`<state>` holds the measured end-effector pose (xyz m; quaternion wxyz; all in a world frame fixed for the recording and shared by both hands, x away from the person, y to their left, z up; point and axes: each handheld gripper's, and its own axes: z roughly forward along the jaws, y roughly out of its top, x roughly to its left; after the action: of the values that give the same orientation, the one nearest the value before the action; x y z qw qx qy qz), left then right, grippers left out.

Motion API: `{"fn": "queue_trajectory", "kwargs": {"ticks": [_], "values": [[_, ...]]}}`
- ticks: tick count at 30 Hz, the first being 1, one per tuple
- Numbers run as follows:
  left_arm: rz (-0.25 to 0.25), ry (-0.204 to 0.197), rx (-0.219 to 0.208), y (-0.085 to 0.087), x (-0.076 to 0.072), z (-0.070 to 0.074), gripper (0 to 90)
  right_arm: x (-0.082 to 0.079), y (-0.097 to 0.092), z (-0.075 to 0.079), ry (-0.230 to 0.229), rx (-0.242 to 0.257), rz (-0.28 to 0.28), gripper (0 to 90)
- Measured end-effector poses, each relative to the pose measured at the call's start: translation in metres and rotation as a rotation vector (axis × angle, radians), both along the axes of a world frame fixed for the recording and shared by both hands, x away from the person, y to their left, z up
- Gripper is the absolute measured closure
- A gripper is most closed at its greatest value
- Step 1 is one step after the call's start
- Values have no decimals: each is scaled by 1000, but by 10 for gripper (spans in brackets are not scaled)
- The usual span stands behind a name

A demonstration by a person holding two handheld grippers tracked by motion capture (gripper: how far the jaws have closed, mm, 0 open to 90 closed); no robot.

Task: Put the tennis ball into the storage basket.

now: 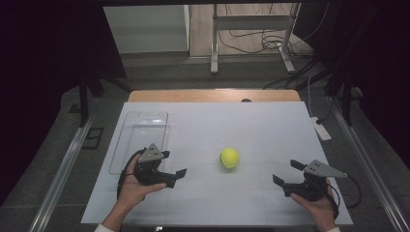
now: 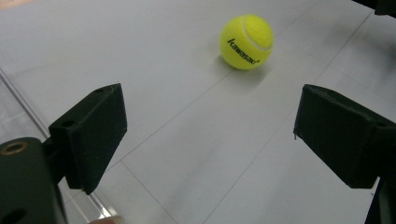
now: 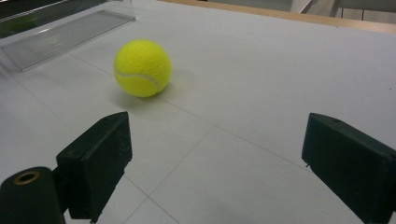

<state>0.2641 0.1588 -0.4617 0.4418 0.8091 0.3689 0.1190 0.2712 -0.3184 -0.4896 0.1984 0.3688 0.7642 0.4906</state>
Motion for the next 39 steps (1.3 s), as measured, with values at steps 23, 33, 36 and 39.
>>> {"fn": "queue_trajectory", "kwargs": {"ticks": [23,33,36,39], "values": [[-49,6,4,-19,14,6,108,1,0,-2,7,-4,3,88],[-68,8,10,-27,18,7,108,1,-1,-3,10,1,0,90],[-73,6,9,-29,19,8,108,1,-1,-3,10,2,2,90],[-82,5,11,-33,22,9,108,1,-1,-3,12,1,4,90]]}}
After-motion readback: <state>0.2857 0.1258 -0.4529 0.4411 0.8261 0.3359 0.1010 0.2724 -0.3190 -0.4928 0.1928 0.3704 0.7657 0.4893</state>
